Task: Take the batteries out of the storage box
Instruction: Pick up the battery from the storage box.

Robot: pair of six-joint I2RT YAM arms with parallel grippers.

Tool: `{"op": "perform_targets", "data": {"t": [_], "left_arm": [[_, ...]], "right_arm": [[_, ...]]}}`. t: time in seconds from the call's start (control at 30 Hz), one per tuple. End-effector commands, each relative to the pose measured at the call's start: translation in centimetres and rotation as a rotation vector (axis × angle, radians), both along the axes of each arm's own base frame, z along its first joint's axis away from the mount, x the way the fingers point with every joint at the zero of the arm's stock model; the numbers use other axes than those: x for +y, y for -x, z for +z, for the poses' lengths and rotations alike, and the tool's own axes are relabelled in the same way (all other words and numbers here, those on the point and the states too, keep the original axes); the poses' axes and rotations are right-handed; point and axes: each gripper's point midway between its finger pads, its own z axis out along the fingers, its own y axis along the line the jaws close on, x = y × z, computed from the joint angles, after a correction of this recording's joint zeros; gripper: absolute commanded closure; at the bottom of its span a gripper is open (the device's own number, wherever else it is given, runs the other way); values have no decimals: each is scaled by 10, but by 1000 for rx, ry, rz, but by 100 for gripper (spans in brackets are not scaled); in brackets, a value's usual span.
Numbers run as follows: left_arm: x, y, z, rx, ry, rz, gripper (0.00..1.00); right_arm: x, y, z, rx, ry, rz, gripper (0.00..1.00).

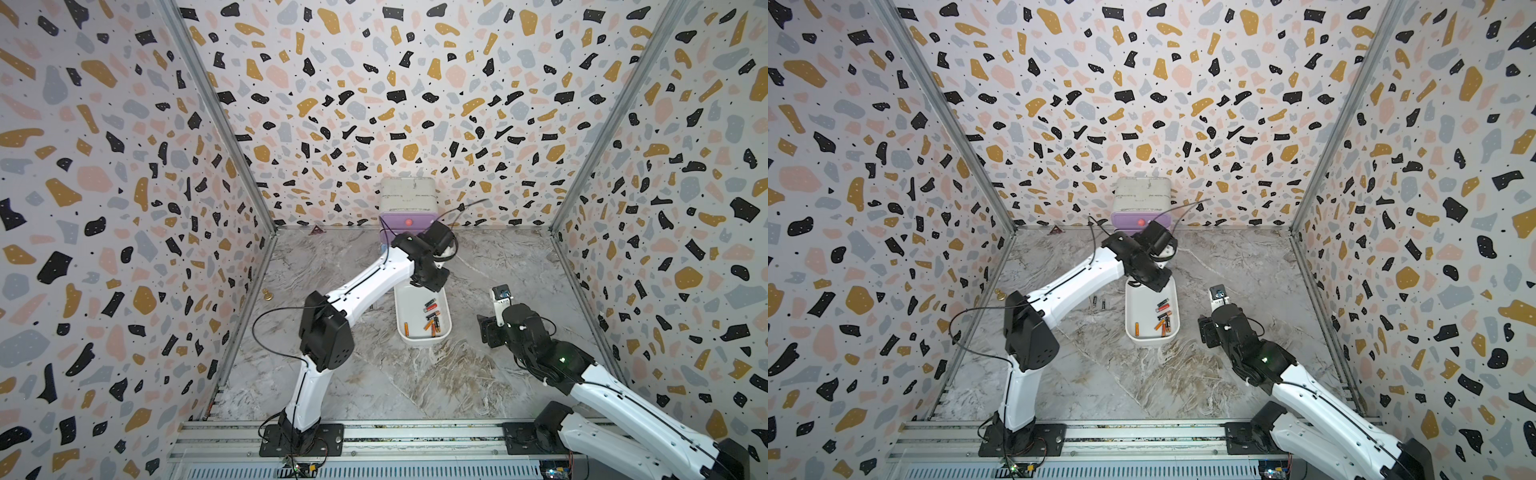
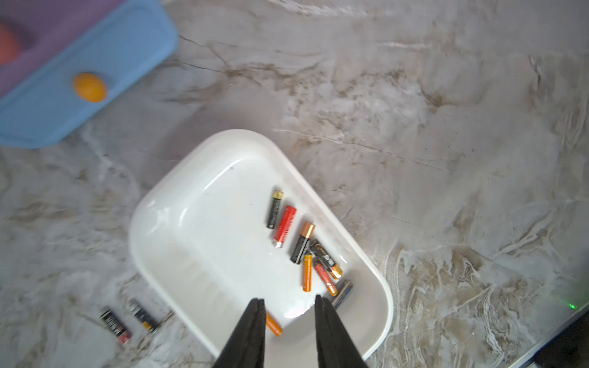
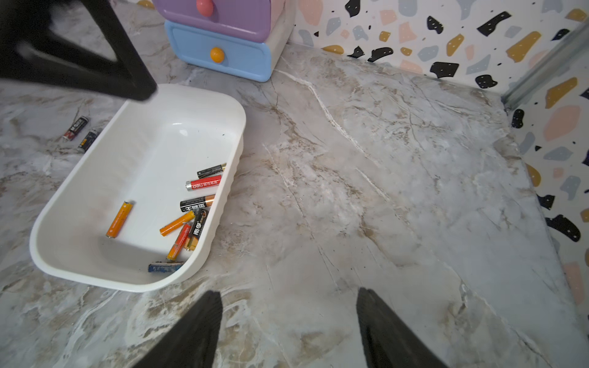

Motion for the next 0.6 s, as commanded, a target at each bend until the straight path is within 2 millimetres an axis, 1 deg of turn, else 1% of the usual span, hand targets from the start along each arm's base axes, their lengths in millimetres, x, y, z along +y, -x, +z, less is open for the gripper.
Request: {"op": "perform_targets", "data": {"t": [0.0, 0.13, 0.27, 0.37, 0.57], "left_arm": [[11, 0, -30, 82, -89, -40, 71], [11, -15, -53, 79, -143, -13, 73], [9, -18, -75, 107, -157, -6, 74], [10, -22, -90, 111, -171, 9, 74], [7, -33, -109, 119, -136, 37, 72]], "right_arm": [[-16, 2, 23, -96, -73, -71, 28], [-22, 11, 28, -122, -58, -48, 28], [-24, 12, 28, -120, -39, -45, 28], [-20, 12, 31, -130, -45, -26, 28], [-14, 11, 33, -139, -54, 5, 28]]}}
